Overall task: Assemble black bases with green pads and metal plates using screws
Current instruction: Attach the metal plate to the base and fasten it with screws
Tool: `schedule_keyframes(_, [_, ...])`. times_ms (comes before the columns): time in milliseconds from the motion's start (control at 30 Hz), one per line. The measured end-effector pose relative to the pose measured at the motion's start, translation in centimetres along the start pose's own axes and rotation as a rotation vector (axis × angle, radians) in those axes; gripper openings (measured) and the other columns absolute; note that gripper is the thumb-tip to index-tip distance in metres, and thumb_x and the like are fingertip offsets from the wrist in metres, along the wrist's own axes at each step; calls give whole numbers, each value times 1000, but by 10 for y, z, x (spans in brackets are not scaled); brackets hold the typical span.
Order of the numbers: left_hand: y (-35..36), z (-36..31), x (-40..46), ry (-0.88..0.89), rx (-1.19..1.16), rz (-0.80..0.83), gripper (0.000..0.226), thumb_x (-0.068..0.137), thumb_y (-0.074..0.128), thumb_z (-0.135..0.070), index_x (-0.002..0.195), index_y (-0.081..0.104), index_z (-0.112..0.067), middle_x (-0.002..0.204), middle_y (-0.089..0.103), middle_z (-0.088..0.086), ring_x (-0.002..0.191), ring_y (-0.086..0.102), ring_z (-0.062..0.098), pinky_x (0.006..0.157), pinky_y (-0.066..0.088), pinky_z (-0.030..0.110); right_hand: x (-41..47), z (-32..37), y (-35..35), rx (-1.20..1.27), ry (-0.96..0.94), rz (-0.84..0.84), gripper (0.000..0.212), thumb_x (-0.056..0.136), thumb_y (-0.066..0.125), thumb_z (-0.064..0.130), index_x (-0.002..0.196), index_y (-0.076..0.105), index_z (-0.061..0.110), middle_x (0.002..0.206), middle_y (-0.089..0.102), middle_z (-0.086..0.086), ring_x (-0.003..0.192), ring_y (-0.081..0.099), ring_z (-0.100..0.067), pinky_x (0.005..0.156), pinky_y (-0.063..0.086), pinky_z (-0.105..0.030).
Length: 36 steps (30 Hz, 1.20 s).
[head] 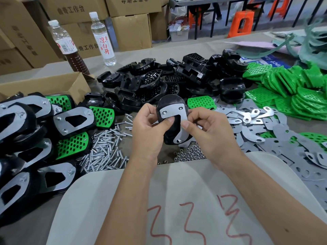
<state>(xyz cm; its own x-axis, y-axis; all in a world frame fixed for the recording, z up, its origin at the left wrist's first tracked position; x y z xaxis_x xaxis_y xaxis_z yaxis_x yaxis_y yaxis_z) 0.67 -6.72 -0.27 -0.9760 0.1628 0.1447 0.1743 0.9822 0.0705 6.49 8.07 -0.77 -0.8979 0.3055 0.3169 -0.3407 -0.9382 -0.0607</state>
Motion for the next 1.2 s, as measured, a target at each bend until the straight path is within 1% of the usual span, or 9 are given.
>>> schedule_keyframes(67, [0,1,0,-18,-30,2,22,89,72,7,89,55,-7,78,70,2,73,64,14,64,56,30,0,1,1,-2,3,7,23,92,73,-1,76,66,14,96,75,-3,91,70,-24,91,56,-52])
schedule_keyframes(167, [3,3,0,-44,-58,-34,18,90,70,6,95,54,1,84,65,9,77,60,19,70,53,38,-2,1,3,-1,-13,17,23,91,73,-1,77,66,14,96,75,2,93,71,-21,91,57,-45])
schedule_keyframes(267, [5,5,0,-25,-47,-92,20,90,70,6,92,56,-7,81,63,6,76,58,17,71,49,35,-2,-1,4,-12,-21,15,22,91,73,-2,78,65,13,97,74,-6,96,70,-27,94,55,-52])
schedule_keyframes(367, [7,5,-2,-7,-64,-144,27,90,69,8,86,53,-14,77,62,0,73,57,13,69,50,30,-2,0,6,6,-8,23,25,92,73,-1,77,65,17,98,74,-4,95,70,-25,94,55,-55])
schedule_keyframes(567, [10,8,-2,-4,-102,-201,29,89,68,12,89,54,-14,86,63,8,79,60,16,74,52,34,-1,-1,7,9,10,32,24,92,73,-2,76,66,16,98,74,-6,93,70,-29,92,55,-58])
schedule_keyframes(833, [11,14,-3,-45,-111,-267,27,89,68,10,92,58,-15,88,67,3,80,64,15,77,56,35,2,-3,8,-43,36,56,23,92,73,0,75,67,13,96,70,-16,93,67,-37,92,53,-58])
schedule_keyframes(1033, [11,12,-3,-7,-84,-234,27,88,69,9,90,58,-16,86,68,3,77,65,12,74,58,32,1,-5,6,-101,62,23,22,92,76,10,71,68,11,85,71,-18,83,67,-43,81,56,-58])
schedule_keyframes(1133, [11,12,-3,-29,-121,-233,27,89,69,9,91,58,-15,88,69,4,78,66,11,71,58,28,0,-6,6,-65,107,-53,22,89,80,12,69,71,11,83,74,-17,80,70,-44,74,63,-52])
schedule_keyframes(1200, [11,11,-2,-36,-136,-226,27,89,68,10,90,58,-15,88,69,5,78,66,13,71,58,29,0,-6,6,-73,115,-62,21,88,81,14,71,71,8,79,75,-17,78,70,-45,73,61,-55])
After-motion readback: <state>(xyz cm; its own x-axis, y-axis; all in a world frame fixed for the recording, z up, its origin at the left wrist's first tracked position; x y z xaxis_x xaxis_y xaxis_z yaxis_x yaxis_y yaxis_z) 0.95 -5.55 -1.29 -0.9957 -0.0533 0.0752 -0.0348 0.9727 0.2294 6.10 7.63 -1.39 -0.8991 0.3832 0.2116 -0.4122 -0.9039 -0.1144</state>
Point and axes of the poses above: each hand's wrist, its own x-axis towards the middle knuckle, its own y-axis out of the palm, z = x × y, the point moved 3 cm from there along x, towards the middle knuckle
